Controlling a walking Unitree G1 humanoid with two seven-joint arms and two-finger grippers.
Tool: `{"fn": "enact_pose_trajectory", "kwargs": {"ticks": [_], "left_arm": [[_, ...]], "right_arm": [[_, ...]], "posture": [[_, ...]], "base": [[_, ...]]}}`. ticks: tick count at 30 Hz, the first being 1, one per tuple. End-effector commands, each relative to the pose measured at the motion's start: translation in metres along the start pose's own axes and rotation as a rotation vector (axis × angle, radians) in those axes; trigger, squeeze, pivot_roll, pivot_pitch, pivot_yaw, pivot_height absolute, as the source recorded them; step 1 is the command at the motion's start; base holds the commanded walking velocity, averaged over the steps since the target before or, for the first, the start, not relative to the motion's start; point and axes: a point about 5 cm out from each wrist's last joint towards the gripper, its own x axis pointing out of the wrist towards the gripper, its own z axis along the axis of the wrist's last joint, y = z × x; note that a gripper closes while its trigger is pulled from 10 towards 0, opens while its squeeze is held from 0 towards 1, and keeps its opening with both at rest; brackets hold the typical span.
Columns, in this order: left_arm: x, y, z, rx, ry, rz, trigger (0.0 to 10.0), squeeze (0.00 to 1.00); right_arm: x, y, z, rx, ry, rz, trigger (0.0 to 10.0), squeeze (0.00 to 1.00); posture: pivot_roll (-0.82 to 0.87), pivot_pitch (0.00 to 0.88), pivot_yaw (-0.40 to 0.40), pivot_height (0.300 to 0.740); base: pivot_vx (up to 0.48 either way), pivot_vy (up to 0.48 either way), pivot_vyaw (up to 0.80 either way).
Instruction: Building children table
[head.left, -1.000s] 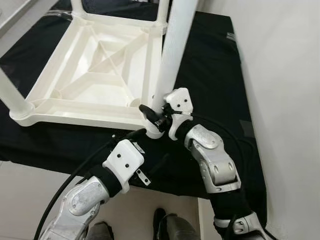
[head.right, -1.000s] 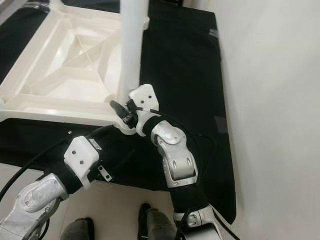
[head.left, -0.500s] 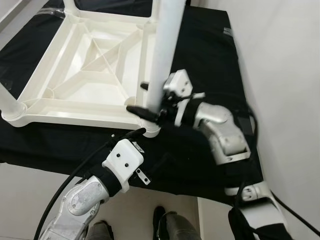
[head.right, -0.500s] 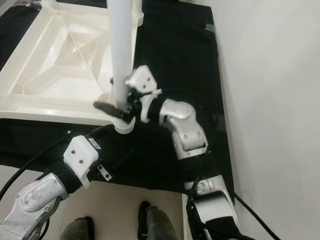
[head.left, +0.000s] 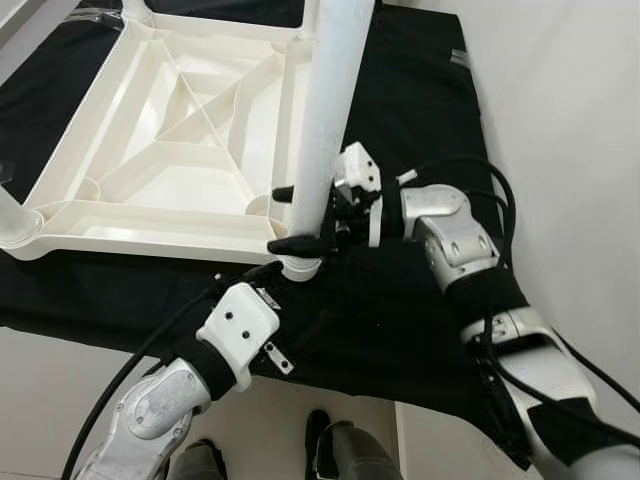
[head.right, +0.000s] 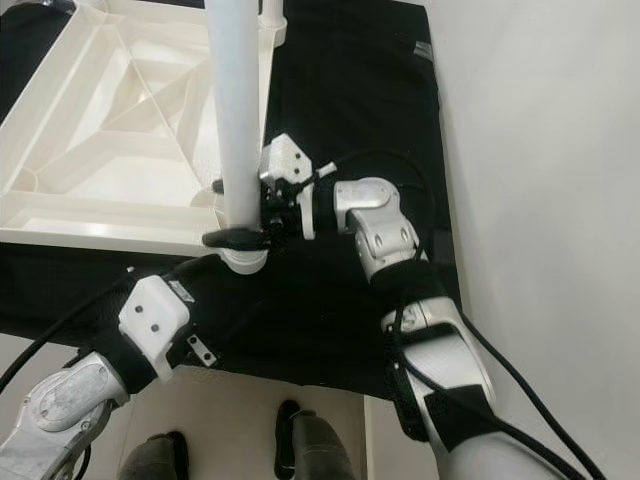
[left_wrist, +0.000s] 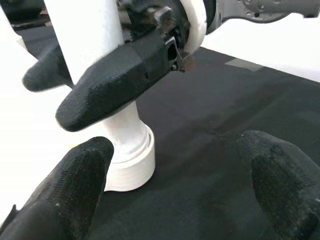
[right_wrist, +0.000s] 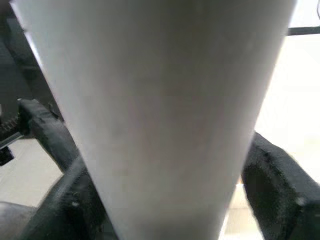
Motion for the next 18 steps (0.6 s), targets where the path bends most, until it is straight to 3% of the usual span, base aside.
{"fn": "enact_pose_trajectory", "kwargs": {"ticks": [1, 10, 12, 16, 17, 18], "left_arm": [[-0.006, 0.000, 0.001, -0.007, 0.016, -0.003, 10.0, 0.00], [-0.011, -0.005, 0.001, -0.030, 0.025, -0.006, 10.0, 0.00], [-0.012, -0.007, 0.000, -0.044, 0.028, -0.008, 10.0, 0.00], [-0.012, -0.008, -0.001, -0.047, 0.030, -0.009, 10.0, 0.00], [-0.015, -0.008, -0.002, -0.055, 0.038, -0.009, 10.0, 0.00], [-0.015, -0.008, -0.002, -0.055, 0.038, -0.009, 10.0, 0.00]], "right_arm": [[-0.003, 0.001, -0.008, 0.021, 0.007, 0.030, 0.0, 0.00], [-0.018, 0.004, -0.026, 0.056, 0.038, 0.021, 0.0, 0.00], [-0.038, 0.004, -0.035, 0.076, 0.042, -0.043, 0.0, 0.00], [-0.047, 0.004, -0.037, 0.083, 0.042, -0.078, 0.0, 0.00], [-0.066, 0.003, -0.046, 0.081, 0.045, -0.336, 0.0, 0.00], [-0.066, 0.003, -0.046, 0.081, 0.045, -0.336, 0.0, 0.00]], "posture": [[0.18, 0.256, -0.138, 0.740], [0.16, 0.264, -0.135, 0.740], [0.14, 0.273, -0.132, 0.740], [0.14, 0.273, -0.132, 0.740], [0.13, 0.282, -0.145, 0.740], [0.13, 0.282, -0.145, 0.740]], "base": [[0.000, 0.000, 0.00], [0.000, 0.000, 0.00], [0.000, 0.000, 0.00], [0.000, 0.000, 0.00], [0.000, 0.000, 0.00], [0.000, 0.000, 0.00]]}}
